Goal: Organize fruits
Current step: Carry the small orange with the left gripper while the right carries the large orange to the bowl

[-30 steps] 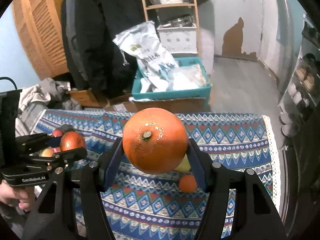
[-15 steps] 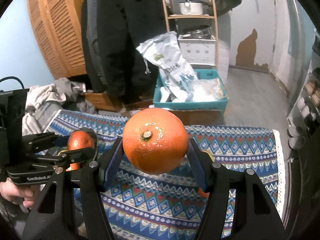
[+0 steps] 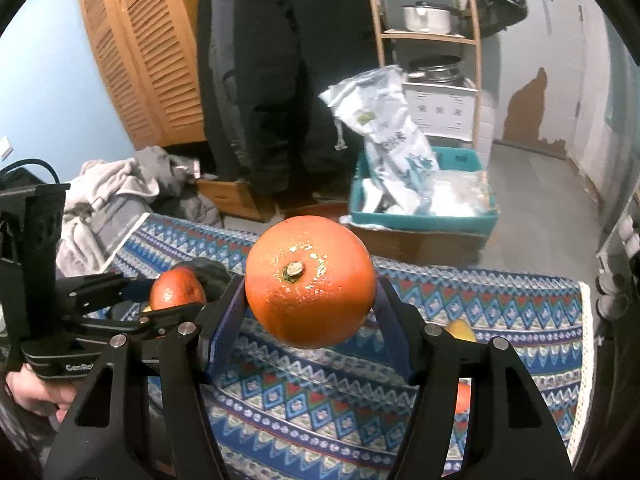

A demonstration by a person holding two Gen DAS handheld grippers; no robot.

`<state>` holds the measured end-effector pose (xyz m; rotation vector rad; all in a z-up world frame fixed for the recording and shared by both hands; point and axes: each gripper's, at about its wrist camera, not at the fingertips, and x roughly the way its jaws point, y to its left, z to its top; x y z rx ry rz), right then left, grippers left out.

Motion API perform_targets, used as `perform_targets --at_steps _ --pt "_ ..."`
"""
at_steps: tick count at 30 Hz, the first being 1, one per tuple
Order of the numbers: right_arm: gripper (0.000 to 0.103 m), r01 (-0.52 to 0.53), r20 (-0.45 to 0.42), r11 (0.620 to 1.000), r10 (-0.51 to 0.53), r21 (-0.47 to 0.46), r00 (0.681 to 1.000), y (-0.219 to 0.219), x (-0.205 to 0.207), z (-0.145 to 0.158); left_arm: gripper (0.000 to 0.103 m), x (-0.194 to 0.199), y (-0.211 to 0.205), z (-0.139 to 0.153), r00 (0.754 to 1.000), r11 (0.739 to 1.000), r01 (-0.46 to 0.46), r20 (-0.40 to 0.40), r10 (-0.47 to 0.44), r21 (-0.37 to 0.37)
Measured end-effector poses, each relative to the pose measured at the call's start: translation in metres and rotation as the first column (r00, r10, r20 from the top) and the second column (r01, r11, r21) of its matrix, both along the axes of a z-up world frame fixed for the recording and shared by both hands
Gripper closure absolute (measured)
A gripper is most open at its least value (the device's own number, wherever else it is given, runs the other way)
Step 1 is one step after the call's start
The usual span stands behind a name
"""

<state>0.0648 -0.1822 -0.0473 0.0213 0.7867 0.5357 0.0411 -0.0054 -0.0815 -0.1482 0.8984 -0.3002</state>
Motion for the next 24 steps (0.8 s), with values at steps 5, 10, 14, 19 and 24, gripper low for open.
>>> perform_targets --at_steps 5,10,14,19,24 --pt "0.040 -0.040 -0.019 0.999 0.040 0.010 0.999 0.026 0.007 -0.003 0.054 0.000 0.023 -0.004 0.999 0.999 -0.039 -0.015 0.039 -0.023" --pt "0.040 -0.080 -0.040 0.997 0.080 0.012 0.996 0.056 0.013 -0.009 0.054 -0.002 0.050 -0.009 0.996 0.996 -0.083 -0.024 0.082 -0.035" --pt "0.040 -0.108 -0.057 0.994 0.109 0.015 0.992 0.080 0.019 -0.015 0.054 -0.004 0.074 -0.014 0.991 0.991 -0.128 -0.039 0.126 -0.045" --pt "0.040 -0.133 -0.076 0.991 0.133 0.015 0.988 0.105 0.027 -0.021 0.054 -0.007 0.101 -0.020 0.983 0.983 -0.180 -0.048 0.178 -0.046" --pt "0.040 -0.164 -0.100 0.986 0.164 0.011 0.981 0.131 0.033 -0.031 0.054 -0.008 0.129 -0.032 0.970 0.970 -0.238 -0.069 0.235 -0.042"
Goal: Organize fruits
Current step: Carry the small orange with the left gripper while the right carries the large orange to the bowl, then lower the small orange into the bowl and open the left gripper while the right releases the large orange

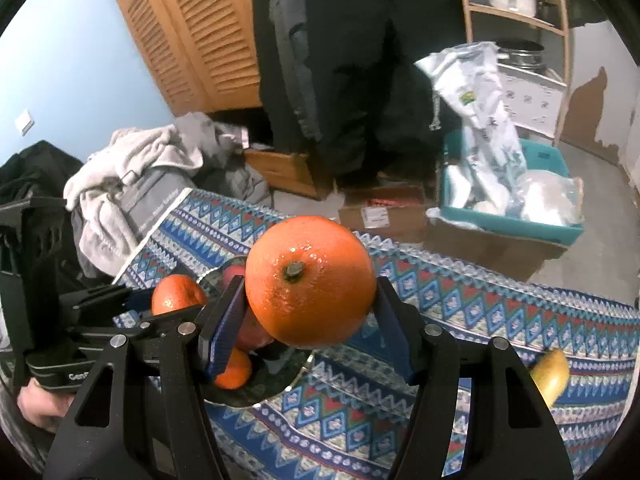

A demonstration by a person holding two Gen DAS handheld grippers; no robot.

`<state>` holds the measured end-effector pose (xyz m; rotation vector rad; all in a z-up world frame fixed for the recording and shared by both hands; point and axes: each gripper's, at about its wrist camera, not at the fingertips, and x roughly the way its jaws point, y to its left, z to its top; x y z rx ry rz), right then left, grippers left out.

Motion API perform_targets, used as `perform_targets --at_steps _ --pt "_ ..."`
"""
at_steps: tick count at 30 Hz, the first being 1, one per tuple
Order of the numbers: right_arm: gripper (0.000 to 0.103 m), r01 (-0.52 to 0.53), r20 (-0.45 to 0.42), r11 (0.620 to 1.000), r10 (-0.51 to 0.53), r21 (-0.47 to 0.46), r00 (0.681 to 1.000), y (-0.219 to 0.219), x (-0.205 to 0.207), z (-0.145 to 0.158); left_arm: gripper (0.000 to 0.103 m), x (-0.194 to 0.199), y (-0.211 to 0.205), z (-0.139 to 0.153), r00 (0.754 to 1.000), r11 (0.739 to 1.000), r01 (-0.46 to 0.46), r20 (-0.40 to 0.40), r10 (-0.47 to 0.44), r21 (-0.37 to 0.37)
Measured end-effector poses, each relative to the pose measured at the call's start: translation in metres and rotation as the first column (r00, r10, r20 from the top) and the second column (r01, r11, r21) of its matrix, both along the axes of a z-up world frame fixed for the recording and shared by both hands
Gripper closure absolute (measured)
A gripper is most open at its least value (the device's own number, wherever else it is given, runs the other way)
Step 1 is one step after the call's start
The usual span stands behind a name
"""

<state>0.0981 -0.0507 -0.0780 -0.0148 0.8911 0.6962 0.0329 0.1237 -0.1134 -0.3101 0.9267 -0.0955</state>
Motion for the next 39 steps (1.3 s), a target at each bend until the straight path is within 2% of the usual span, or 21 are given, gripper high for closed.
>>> perform_targets --at_steps 8,14,23,29,39 --pt "0.040 -0.040 -0.039 0.999 0.040 -0.020 0.998 0.033 0.010 -0.021 0.054 0.001 0.028 -0.020 0.998 0.999 -0.053 -0.043 0.053 0.003" --pt "0.040 -0.063 -0.098 0.997 0.057 -0.050 0.993 0.052 0.018 -0.051 0.054 0.002 0.036 -0.047 0.993 0.998 -0.059 -0.102 0.058 -0.006" --pt "0.039 -0.082 -0.203 0.993 0.063 -0.086 0.977 0.066 0.024 -0.094 0.054 0.003 0.029 -0.079 0.981 0.999 -0.050 -0.186 0.047 -0.012" --pt "0.039 -0.105 -0.243 0.989 0.077 -0.103 0.967 0.072 0.023 -0.111 0.054 0.003 0.017 -0.092 0.976 1.000 -0.026 -0.214 0.023 -0.012" --pt "0.039 -0.133 -0.297 0.983 0.091 -0.123 0.950 0.080 0.019 -0.132 0.054 0.007 0.005 -0.119 0.960 0.998 -0.021 -0.279 0.005 -0.055"
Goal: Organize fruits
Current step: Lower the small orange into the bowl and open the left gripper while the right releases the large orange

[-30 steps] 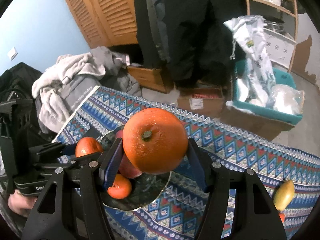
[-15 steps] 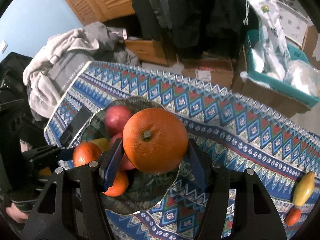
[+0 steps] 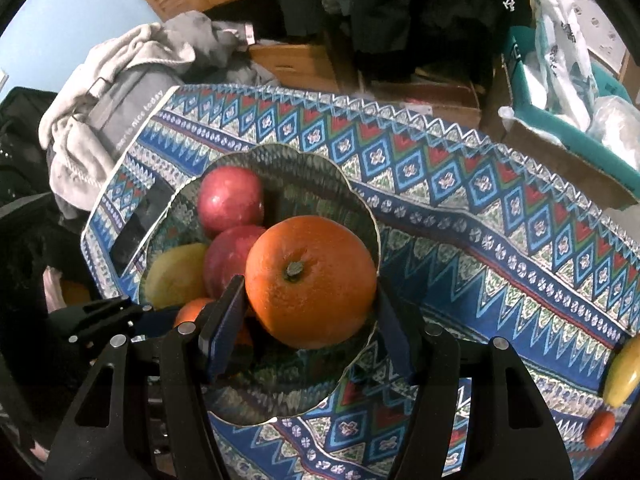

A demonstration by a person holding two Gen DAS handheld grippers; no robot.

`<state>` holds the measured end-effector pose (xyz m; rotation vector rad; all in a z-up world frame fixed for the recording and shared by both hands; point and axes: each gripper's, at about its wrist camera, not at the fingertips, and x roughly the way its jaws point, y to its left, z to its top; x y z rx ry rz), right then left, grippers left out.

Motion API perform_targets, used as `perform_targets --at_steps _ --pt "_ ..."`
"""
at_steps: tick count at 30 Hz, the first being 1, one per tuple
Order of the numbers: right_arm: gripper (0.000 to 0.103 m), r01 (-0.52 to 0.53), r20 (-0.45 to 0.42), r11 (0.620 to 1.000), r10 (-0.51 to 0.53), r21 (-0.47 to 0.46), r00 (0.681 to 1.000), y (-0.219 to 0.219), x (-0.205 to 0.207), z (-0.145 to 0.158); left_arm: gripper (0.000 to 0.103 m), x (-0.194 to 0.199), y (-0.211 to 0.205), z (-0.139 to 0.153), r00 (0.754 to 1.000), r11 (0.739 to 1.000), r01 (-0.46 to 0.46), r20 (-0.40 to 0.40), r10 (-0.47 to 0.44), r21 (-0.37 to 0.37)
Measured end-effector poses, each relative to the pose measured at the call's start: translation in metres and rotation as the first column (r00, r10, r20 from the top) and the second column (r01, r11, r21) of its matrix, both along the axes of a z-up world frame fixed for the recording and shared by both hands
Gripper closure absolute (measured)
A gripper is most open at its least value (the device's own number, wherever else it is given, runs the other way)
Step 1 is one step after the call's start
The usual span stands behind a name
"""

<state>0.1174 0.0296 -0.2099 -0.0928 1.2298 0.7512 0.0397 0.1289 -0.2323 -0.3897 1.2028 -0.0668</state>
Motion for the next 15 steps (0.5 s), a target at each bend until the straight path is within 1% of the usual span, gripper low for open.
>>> perform_targets --at_steps 4,7,11,15 --pt "0.039 -0.008 -0.021 1.000 0.008 -0.010 1.000 0.004 -0.001 -0.007 0.053 0.000 -0.001 -0.001 1.000 1.000 0.002 0.004 -0.002 -0.019" --pt "0.038 -0.007 -0.026 1.000 0.006 -0.022 1.000 0.005 -0.003 -0.012 0.048 0.001 -0.004 -0.001 1.000 1.000 0.006 -0.003 -0.006 -0.008" --pt "0.038 0.007 -0.018 1.000 -0.007 0.010 1.000 0.001 -0.001 -0.006 0.041 0.003 -0.004 -0.001 1.000 1.000 0.005 -0.002 -0.005 -0.005" --pt "0.038 0.016 -0.009 0.999 -0.016 0.029 1.000 -0.002 0.000 0.004 0.041 0.003 -0.001 0.000 1.000 1.000 -0.009 -0.008 0.009 -0.012"
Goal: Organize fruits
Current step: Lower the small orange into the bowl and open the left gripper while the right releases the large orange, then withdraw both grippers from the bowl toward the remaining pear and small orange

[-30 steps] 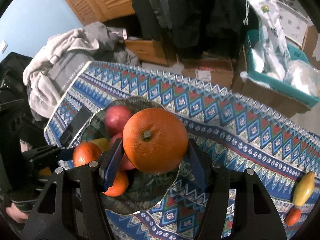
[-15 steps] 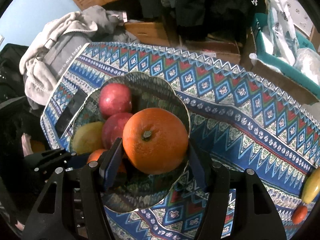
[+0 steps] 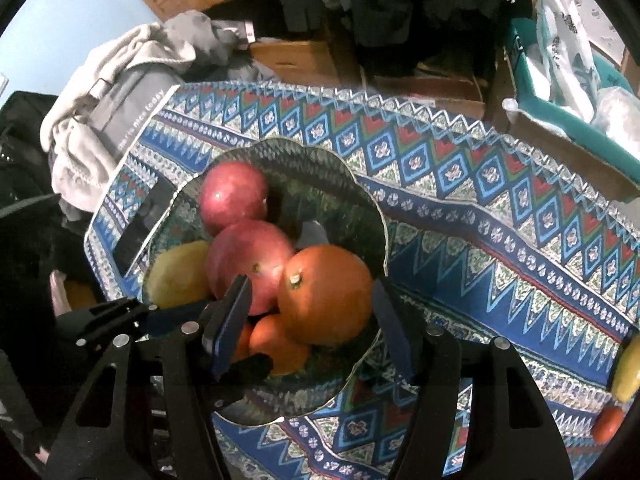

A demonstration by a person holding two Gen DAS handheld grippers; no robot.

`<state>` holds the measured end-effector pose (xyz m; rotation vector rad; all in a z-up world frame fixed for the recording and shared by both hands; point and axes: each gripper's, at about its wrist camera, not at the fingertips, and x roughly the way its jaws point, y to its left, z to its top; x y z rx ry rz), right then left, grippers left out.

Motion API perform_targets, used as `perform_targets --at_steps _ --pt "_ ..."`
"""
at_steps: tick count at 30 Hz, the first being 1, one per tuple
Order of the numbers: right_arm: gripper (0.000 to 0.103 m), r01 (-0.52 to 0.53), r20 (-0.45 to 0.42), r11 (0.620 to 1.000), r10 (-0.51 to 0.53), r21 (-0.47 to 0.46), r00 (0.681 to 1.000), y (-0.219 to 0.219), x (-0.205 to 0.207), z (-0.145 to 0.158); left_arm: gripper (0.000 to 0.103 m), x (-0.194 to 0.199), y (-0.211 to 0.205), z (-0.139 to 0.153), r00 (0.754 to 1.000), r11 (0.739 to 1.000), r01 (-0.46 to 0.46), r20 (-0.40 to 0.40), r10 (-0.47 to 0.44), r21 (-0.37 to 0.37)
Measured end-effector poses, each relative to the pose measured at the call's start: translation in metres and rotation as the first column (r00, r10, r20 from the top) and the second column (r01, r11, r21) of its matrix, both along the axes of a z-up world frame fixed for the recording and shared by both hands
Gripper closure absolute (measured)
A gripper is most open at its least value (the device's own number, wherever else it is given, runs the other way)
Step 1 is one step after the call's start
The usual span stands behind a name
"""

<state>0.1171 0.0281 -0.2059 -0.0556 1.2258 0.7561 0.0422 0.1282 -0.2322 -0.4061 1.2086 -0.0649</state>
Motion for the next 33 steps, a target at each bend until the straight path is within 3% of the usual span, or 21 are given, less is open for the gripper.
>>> perform_targets --at_steps 6,20,33 --pt "0.038 0.020 0.041 1.000 -0.021 0.003 0.999 -0.007 -0.003 0.018 0.039 -0.004 0.002 0.011 1.000 1.000 -0.005 0.013 0.005 -0.002" --pt "0.038 0.092 0.151 0.996 -0.089 -0.012 0.985 -0.044 -0.013 0.063 0.037 -0.004 0.006 0.047 0.996 0.997 -0.028 0.082 0.022 0.070" --pt "0.034 0.164 0.214 0.986 -0.156 -0.020 0.964 -0.094 -0.027 0.093 0.035 -0.003 -0.021 0.078 0.989 0.991 0.019 0.140 -0.038 0.131"
